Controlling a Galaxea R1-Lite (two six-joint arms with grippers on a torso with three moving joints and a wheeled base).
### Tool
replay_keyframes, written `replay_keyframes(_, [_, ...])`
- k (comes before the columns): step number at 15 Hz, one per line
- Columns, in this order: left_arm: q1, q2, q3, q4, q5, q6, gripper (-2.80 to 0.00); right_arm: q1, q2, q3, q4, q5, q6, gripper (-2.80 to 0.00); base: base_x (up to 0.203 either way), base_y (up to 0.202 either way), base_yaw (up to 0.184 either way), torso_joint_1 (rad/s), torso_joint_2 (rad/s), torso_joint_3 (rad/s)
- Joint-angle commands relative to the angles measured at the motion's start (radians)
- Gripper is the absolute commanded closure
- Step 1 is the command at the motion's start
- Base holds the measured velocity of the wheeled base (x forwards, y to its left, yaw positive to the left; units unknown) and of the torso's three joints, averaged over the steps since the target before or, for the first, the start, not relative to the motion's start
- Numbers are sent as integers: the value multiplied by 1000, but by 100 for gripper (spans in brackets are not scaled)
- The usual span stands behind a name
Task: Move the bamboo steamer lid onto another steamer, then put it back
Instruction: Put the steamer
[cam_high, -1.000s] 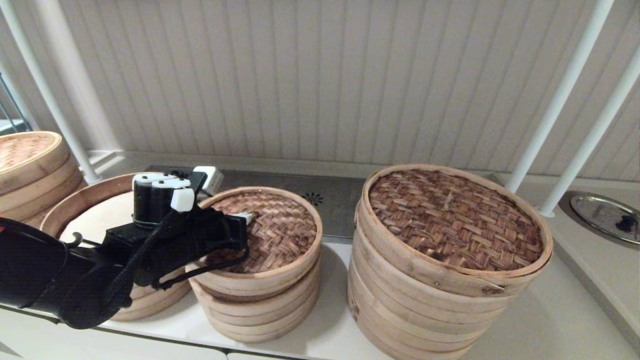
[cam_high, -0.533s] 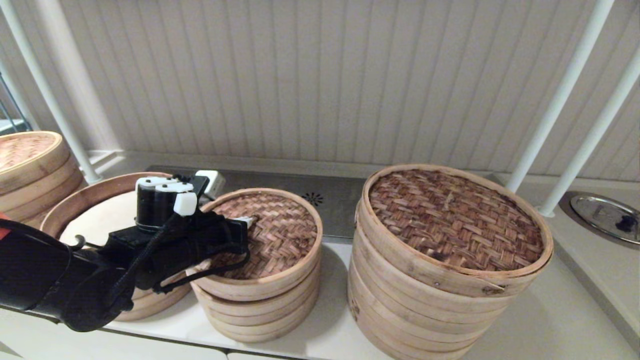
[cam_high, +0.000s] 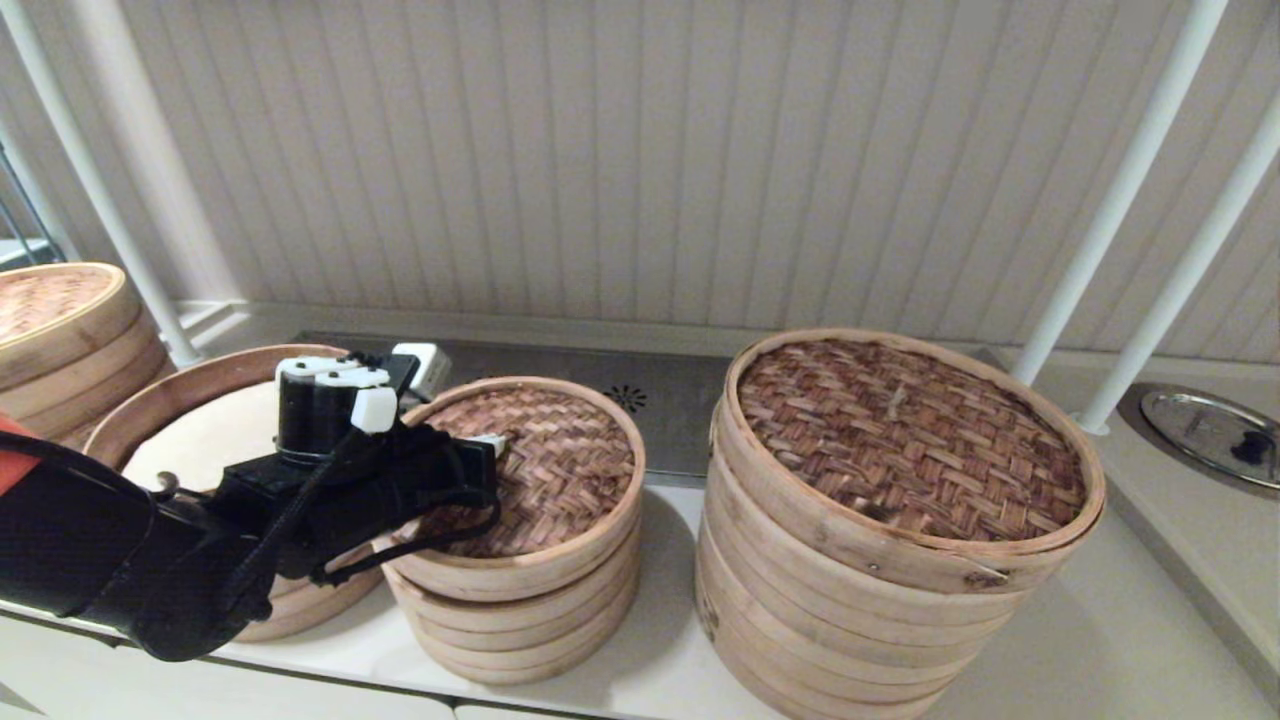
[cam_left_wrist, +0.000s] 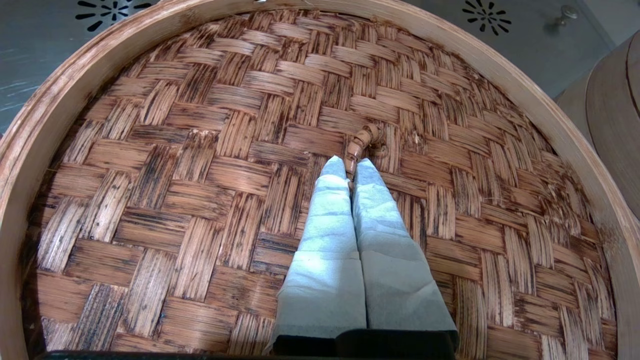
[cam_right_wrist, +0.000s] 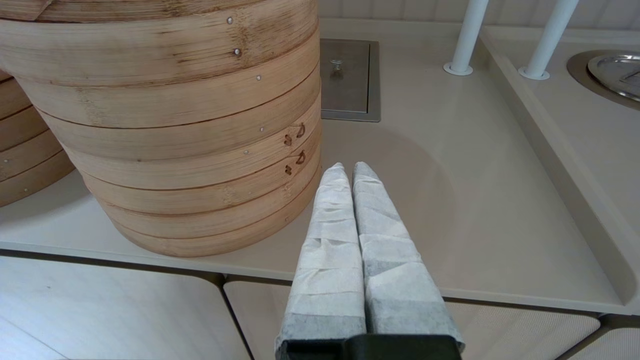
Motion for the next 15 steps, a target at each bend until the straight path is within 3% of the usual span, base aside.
replay_keyframes(1, [0,0,6,-1,1,-2,0,0,2,0,0,0,0,0,0,0,0,0,0,0])
replay_keyframes(8, [0,-45,62,0,-1,2,0,0,2,0,0,0,0,0,0,0,0,0,0,0])
replay_keyframes(15, [0,7,3,-1,-1,-3,0,0,2,0,0,0,0,0,0,0,0,0,0,0])
